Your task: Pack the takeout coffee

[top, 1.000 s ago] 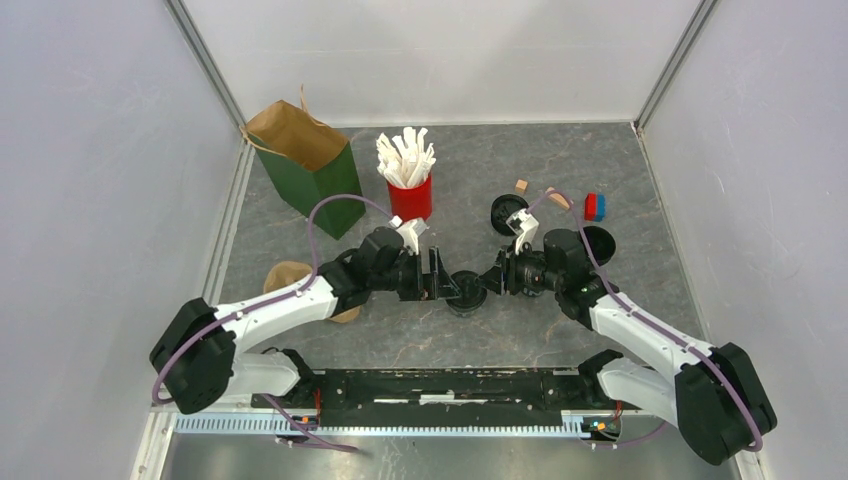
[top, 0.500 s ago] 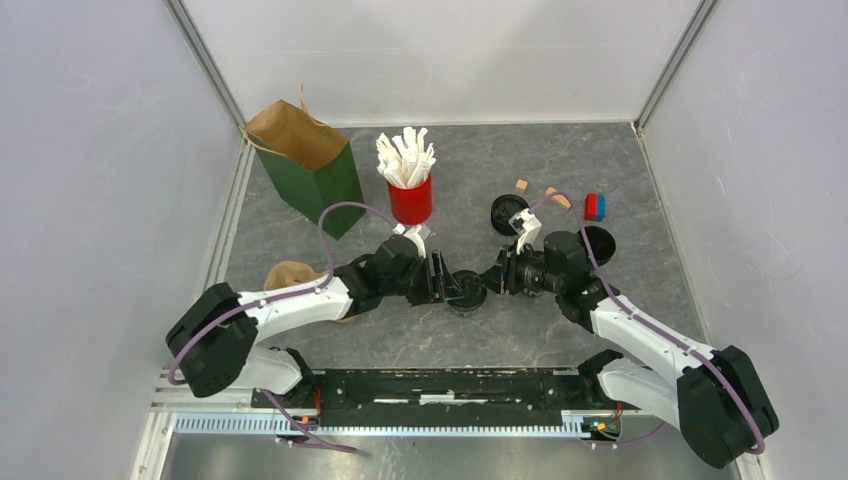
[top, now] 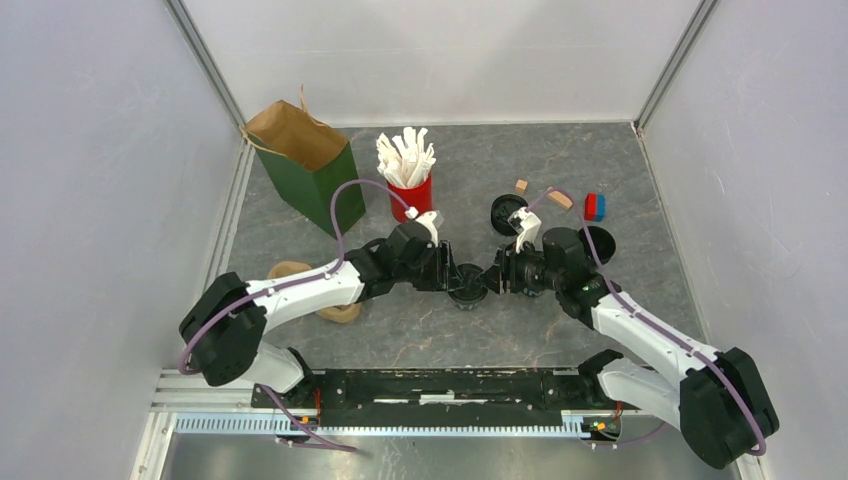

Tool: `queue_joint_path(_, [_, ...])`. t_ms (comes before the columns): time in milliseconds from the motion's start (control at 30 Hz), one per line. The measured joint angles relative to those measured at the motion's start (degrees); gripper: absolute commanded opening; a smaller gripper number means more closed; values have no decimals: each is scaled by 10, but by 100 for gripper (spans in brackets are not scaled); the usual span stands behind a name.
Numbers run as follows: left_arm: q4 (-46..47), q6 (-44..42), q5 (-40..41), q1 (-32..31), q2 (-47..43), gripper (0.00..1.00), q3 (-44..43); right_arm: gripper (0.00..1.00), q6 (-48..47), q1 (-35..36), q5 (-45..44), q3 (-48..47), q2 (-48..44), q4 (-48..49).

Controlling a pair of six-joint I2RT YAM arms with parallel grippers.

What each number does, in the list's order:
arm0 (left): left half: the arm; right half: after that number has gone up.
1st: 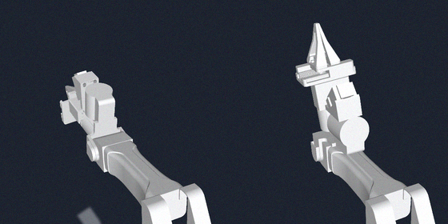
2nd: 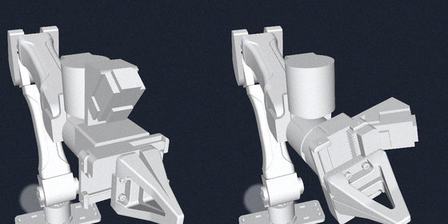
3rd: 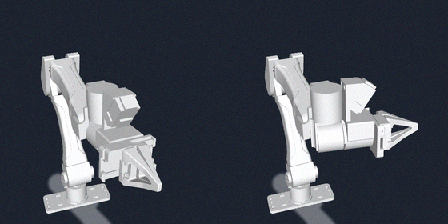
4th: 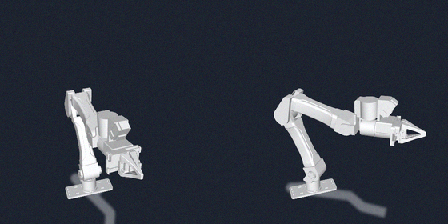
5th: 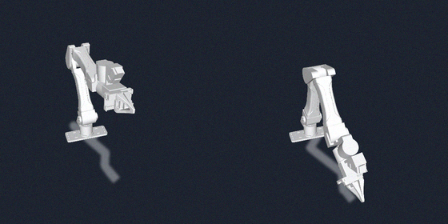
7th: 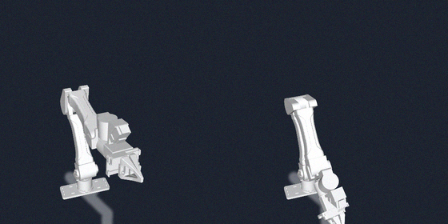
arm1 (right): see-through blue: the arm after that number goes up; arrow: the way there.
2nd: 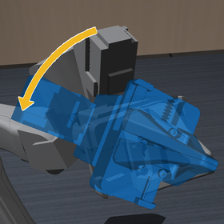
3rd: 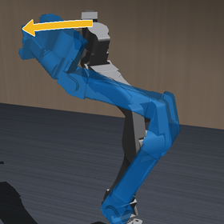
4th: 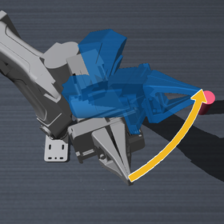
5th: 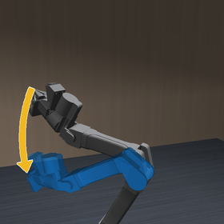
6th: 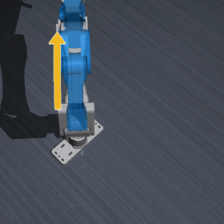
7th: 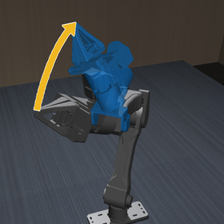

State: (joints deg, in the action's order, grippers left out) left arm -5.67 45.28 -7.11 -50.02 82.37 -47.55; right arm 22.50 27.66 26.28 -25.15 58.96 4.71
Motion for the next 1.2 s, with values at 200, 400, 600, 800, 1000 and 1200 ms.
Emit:
queue_joint_path(200, [-26,-52,-8,3,15,54,-28,53,-55,0,-32,-65,0,-73])
queue_joint_path(400, [-28,-84,-43,21,20,54,-32,43,-83,-4,-25,-89,6,-92])
queue_joint_path(600, [-30,-118,-80,35,28,54,-38,42,-87,-5,7,-89,26,-95])
queue_joint_path(800, [-30,-148,-111,44,46,54,-52,39,-94,-5,22,-89,45,-95])
queue_joint_path(1000, [-28,-162,-125,49,52,54,-54,31,-108,-7,21,-89,64,-86])
queue_joint_path(1200, [-28,-162,-128,55,54,54,-54,31,-112,-14,20,-68,59,-52])
